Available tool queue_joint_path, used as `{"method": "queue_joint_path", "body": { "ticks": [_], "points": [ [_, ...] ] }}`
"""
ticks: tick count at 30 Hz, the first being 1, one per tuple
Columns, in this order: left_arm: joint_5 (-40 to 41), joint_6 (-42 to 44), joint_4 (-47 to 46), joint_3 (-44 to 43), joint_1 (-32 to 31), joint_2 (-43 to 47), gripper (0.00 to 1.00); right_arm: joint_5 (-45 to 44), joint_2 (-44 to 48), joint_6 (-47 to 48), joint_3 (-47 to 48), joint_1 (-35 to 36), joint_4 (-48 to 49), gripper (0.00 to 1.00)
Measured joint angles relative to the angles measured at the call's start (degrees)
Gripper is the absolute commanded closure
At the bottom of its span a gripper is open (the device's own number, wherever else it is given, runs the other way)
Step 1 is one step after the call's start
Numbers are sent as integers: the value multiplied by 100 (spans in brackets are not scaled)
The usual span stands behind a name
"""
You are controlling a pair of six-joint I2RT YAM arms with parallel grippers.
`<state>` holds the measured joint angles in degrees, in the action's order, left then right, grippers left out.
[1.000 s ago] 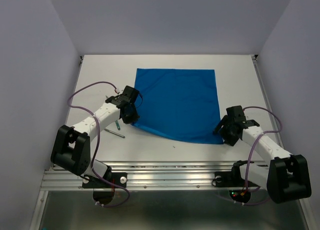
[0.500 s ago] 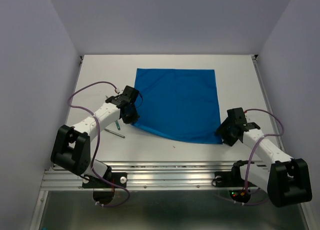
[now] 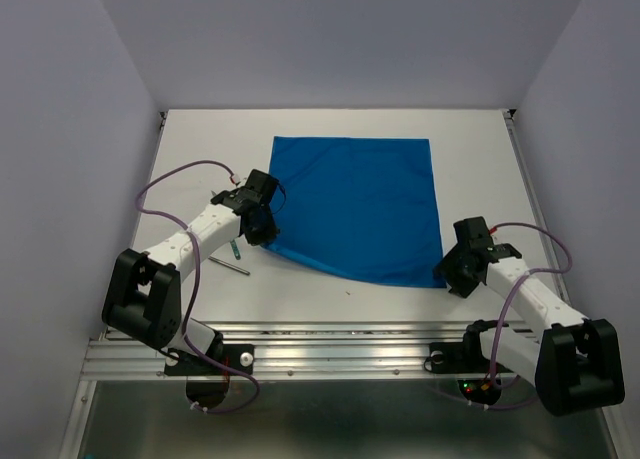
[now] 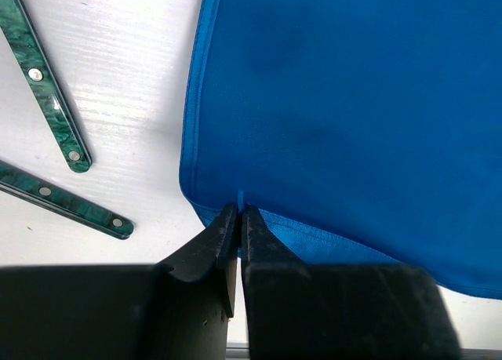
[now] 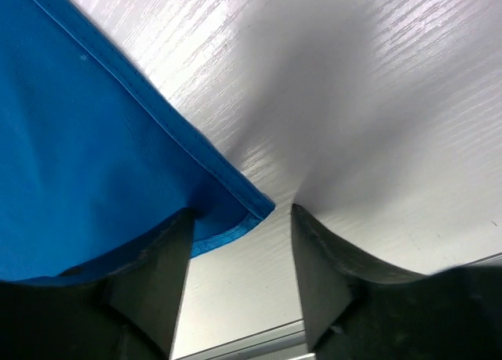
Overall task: Fold the napkin into a case and place the utensils inside
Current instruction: Flatten the napkin at the center of the board.
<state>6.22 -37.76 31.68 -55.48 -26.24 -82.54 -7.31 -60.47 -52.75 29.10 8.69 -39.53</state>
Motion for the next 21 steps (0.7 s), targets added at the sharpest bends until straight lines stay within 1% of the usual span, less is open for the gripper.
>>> {"method": "queue_joint_path", "body": {
  "ticks": [1, 4, 5, 7, 8, 10, 13, 16, 19, 21],
  "points": [
    [0, 2, -9, -7, 0, 0, 100, -2, 0, 2, 0, 0, -9, 51],
    [0, 11, -13, -7, 0, -15, 100, 7, -31, 17, 0, 0, 7, 60],
    [0, 20, -13, -7, 0, -24, 100, 26, -74, 28, 0, 0, 31, 69],
    [0, 22, -13, -7, 0, -46, 100, 31, -157, 57, 9, 0, 72, 79],
    [0, 20, -13, -7, 0, -52, 100, 48, -168, 70, 9, 0, 87, 89],
    [0, 20, -13, -9, -2, -52, 100, 87, -166, 81, 13, 0, 111, 99],
    [-4, 22, -13, -33, 0, -52, 100, 114, -125, 103, 70, 0, 92, 99],
    [-9, 42, 46, -184, -2, -76, 100, 68, -22, 151, 321, 0, 46, 99],
    [13, 98, 188, -610, -2, -168, 100, -129, 92, 247, 776, 0, -24, 99],
    [37, 186, 358, -1123, 0, -240, 100, -302, 98, 350, 1226, 0, -109, 99]
  ]
}}
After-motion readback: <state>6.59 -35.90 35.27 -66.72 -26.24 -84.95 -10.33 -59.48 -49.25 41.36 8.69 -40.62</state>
